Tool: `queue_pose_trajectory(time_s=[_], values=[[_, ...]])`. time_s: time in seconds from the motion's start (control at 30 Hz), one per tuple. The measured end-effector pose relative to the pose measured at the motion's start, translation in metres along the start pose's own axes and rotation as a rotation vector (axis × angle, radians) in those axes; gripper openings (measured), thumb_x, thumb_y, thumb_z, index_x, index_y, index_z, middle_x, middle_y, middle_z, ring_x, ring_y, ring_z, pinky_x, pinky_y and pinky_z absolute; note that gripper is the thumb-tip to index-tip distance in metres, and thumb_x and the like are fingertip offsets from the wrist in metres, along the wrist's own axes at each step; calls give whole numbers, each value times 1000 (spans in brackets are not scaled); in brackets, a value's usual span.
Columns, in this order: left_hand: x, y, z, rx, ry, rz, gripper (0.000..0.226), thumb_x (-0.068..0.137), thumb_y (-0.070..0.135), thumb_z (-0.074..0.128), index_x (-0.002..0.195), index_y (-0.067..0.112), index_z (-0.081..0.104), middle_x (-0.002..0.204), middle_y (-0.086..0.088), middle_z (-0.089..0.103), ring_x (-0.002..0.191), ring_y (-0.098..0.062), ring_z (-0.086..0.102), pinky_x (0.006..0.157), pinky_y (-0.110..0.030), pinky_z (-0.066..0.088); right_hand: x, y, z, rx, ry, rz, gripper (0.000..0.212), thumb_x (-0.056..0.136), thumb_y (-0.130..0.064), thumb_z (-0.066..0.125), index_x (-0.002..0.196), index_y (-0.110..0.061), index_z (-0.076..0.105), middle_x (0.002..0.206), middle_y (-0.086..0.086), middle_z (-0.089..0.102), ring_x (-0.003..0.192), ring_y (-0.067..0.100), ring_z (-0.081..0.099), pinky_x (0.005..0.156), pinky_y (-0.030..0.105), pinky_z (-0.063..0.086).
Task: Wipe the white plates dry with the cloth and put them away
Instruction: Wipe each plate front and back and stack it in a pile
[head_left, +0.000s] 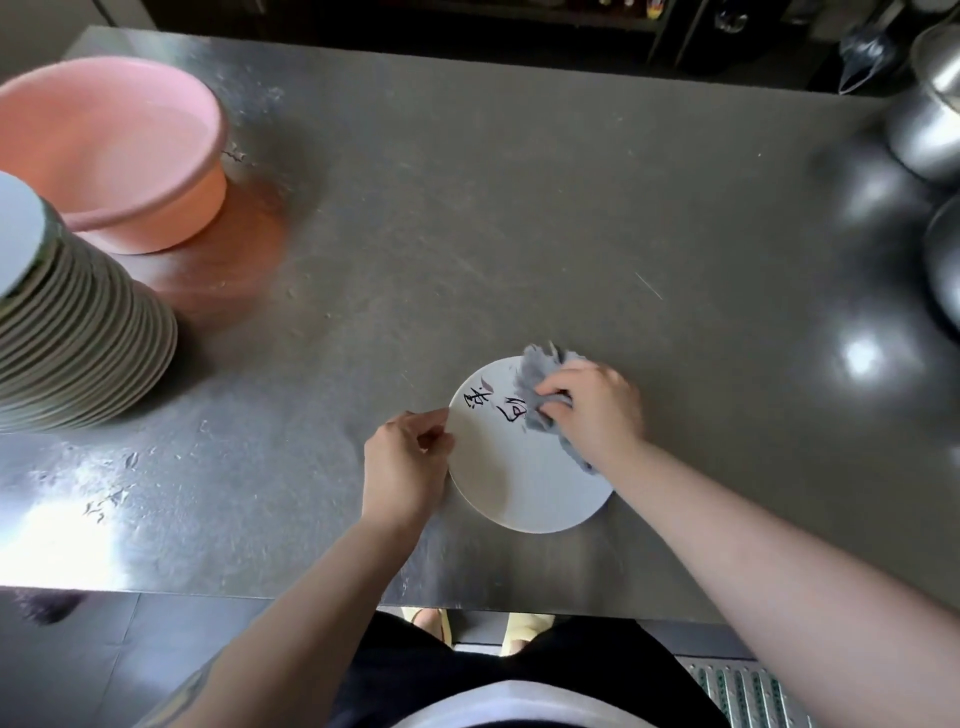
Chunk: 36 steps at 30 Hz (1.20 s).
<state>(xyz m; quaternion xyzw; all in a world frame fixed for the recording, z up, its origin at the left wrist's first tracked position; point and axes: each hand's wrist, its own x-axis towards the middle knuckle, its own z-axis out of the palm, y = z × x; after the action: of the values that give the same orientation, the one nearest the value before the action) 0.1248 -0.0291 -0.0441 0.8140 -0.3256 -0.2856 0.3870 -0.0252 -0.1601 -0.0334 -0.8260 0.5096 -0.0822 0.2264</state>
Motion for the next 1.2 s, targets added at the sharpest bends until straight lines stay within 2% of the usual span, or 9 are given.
queue_pose_trajectory(time_s=[0.13, 0.3, 0.43, 0.53, 0.67, 0.87, 1.0, 1.1, 1.2], values=[[-3, -1, 4, -27, 48, -18, 28, 83, 1, 64, 95, 22, 78, 85, -2, 67, 77, -19, 64, 71, -27, 52, -14, -26, 19, 36, -56, -177, 23, 86, -16, 65, 104, -26, 74, 113, -10, 64, 109, 17, 52, 80, 32, 46], [-2, -1, 6, 64, 84, 34, 30, 87, 1, 61, 105, 20, 76, 86, -3, 64, 77, -19, 61, 67, -19, 38, -73, 8, 3, 61, -161, -451, 21, 77, -8, 73, 89, -23, 77, 94, -4, 66, 85, 24, 59, 61, 30, 52], [-4, -3, 6, 180, 73, 162, 27, 87, -1, 60, 101, 15, 76, 82, -2, 60, 71, -22, 59, 65, -22, 39, -58, 34, -11, -11, -106, -231, 22, 79, -8, 73, 95, -22, 78, 94, -3, 67, 94, 26, 59, 73, 36, 53], [-5, -5, 6, 185, 75, 182, 28, 87, -1, 60, 105, 15, 75, 83, -1, 59, 71, -20, 58, 64, -11, 37, -22, 16, 2, -39, 7, -100, 23, 87, -15, 65, 106, -22, 74, 106, -4, 65, 107, 22, 53, 79, 32, 44], [-5, -7, 5, 122, 77, 149, 28, 88, 2, 63, 109, 16, 74, 86, -1, 62, 74, -20, 62, 67, -10, 39, -21, -27, 24, -44, 42, -208, 21, 88, -26, 64, 108, -25, 72, 109, -6, 61, 106, 22, 51, 77, 32, 47], [-1, -6, 7, 118, 85, 90, 26, 90, 5, 63, 111, 15, 74, 90, -2, 65, 79, -20, 62, 70, -16, 37, -73, -14, 22, 12, -44, -457, 10, 78, -29, 67, 76, -24, 75, 88, -7, 63, 80, 21, 56, 63, 28, 50], [-1, -2, 8, 103, 76, 53, 29, 90, 3, 60, 110, 18, 74, 93, -3, 66, 84, -22, 63, 71, -20, 38, -77, 14, 0, 11, 1, -266, 18, 63, -20, 87, 77, -25, 78, 79, -9, 67, 74, 21, 63, 59, 25, 52], [-9, 0, 8, 57, 61, 30, 37, 87, 8, 65, 123, 17, 65, 106, -1, 63, 90, -18, 63, 77, -20, 42, -73, 6, 2, -35, 12, -136, 21, 69, -22, 81, 88, -24, 73, 88, -9, 67, 88, 21, 63, 69, 26, 47], [-31, -1, 13, 41, 2, 89, 63, 79, 10, 74, 137, 15, 49, 121, 4, 47, 106, -18, 55, 90, -29, 46, -73, -1, 11, -13, 69, -83, 23, 77, -25, 75, 98, -24, 65, 96, -7, 64, 96, 21, 57, 74, 30, 44]])
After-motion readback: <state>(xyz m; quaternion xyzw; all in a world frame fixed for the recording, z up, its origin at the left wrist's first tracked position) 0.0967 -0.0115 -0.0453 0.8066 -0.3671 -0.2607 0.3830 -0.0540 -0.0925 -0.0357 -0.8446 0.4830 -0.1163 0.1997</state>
